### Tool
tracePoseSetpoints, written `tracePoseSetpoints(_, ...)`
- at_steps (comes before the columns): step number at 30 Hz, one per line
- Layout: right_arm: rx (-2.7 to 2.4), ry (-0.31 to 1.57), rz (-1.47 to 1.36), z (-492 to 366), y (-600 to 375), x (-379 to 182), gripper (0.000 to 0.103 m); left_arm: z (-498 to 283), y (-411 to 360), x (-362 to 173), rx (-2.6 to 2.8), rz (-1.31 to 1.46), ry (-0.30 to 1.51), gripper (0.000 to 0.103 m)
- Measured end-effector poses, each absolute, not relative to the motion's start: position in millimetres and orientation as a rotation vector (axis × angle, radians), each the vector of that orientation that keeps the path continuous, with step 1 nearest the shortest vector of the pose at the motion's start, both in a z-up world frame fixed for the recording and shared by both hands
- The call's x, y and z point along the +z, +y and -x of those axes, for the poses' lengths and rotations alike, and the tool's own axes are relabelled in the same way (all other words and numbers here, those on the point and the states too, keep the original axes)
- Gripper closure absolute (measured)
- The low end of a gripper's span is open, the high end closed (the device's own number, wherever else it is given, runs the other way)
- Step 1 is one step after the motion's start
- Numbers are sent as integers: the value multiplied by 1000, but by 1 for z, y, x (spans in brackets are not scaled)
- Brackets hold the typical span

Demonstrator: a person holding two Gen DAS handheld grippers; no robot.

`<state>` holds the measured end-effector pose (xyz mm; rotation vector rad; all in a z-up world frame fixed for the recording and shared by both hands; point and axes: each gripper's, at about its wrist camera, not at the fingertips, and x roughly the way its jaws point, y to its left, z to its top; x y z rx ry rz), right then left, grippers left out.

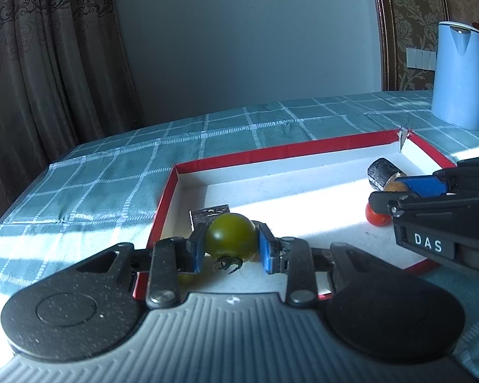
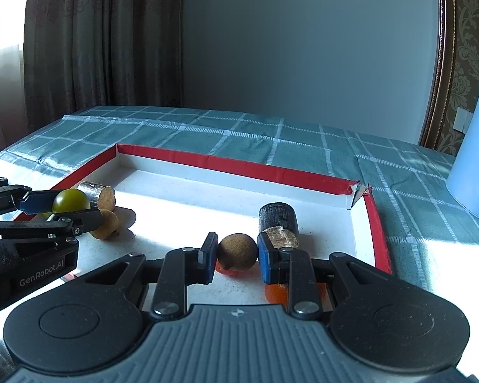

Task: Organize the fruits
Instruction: 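Carry the yellow tomato and brown fruit into the tray and open both tools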

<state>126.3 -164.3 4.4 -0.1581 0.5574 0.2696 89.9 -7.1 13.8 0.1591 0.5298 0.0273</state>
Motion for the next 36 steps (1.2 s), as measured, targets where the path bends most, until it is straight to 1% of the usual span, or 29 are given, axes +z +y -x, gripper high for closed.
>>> tracePoseSetpoints(3,260,545,169,-129,-161,4,77,-92,-8,13,35,-160,526,72)
tracePoseSetpoints(5,252,541,169,-132,-160,4,77,-95,-9,13,43,-166,521,69)
tracePoseSetpoints(13,234,525,211,-145,-148,3,77,-109,-10,12,67,-166,525,69)
tracePoseSetpoints(18,240,595,212,-160,-143,-6,77,-116,-9,10,56,-159,545,67)
tracePoseSetpoints(21,241,613,199,-162,-145,-8,77,-119,-7,8,64,-151,565,60)
tracePoseSetpoints(22,243,614,196,-162,-145,-8,77,-120,-7,7,66,-151,570,55)
tracePoseSetpoints(23,246,614,196,-161,-145,-7,77,-121,-6,7,70,-149,577,45)
tracePoseSetpoints(24,245,616,202,-161,-144,-8,76,-121,-6,6,70,-148,579,41)
tracePoseSetpoints(25,245,619,206,-161,-143,-8,75,-121,-6,6,71,-147,576,40)
tracePoseSetpoints(27,246,616,209,-160,-143,-9,71,-120,-6,7,75,-149,570,36)
tracePoseSetpoints(29,251,614,193,-159,-145,-8,66,-119,-5,7,98,-149,567,28)
tracePoseSetpoints(31,242,609,170,-157,-150,-6,62,-118,-4,8,96,-141,561,27)
tracePoseSetpoints(33,228,590,148,-153,-155,-4,52,-117,-2,9,105,-134,560,22)
tracePoseSetpoints(34,215,580,141,-151,-156,-3,49,-117,-2,9,109,-133,557,19)
tracePoseSetpoints(36,205,556,127,-146,-161,0,40,-114,-1,11,115,-135,541,19)
